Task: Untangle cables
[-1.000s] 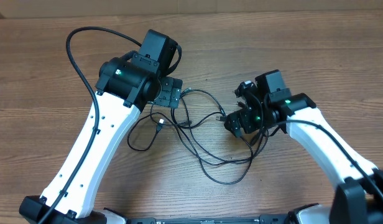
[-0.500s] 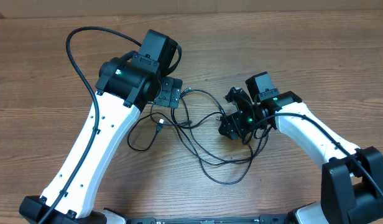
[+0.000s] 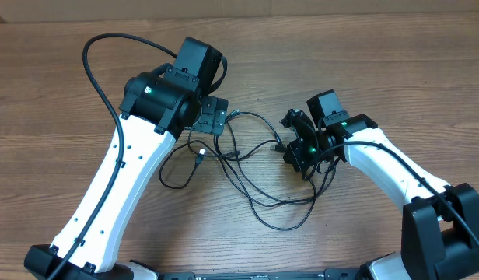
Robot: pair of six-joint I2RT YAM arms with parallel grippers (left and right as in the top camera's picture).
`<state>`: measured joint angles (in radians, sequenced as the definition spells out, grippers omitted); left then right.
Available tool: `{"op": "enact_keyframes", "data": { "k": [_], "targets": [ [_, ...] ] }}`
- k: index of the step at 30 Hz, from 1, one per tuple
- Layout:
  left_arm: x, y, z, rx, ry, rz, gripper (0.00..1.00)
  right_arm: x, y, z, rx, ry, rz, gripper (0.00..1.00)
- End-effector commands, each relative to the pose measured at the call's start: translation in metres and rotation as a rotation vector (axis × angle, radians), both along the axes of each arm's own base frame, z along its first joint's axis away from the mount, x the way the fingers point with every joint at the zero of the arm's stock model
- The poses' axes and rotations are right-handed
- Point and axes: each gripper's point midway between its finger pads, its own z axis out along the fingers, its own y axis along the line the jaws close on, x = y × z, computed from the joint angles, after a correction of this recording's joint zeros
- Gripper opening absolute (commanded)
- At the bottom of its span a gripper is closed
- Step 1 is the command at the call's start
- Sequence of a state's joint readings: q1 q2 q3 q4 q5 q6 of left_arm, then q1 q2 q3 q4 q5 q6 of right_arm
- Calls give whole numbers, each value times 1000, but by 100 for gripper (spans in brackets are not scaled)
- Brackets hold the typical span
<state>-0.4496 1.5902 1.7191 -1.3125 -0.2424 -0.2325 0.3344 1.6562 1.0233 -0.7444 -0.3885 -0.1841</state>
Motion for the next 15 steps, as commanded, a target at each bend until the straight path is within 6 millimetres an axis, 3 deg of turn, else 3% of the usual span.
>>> {"op": "enact_keyframes", "data": {
  "k": [1, 7, 12, 13, 15],
  "targets": [
    [2, 0, 2, -3, -4, -5, 100, 8, 4, 7, 14, -23, 3, 4],
    [2, 0, 2, -2, -4, -5, 100, 7, 4, 10, 10, -10, 3, 4],
    [2, 0, 2, -3, -4, -5, 100, 15, 7, 31, 13, -22, 3, 4],
    [2, 0, 2, -3, -4, -5, 100, 16, 7, 32, 15, -26, 3, 9],
    [2, 0, 2, -3, -4, -5, 100, 18, 7, 32, 11, -36, 2, 53]
  ]
}}
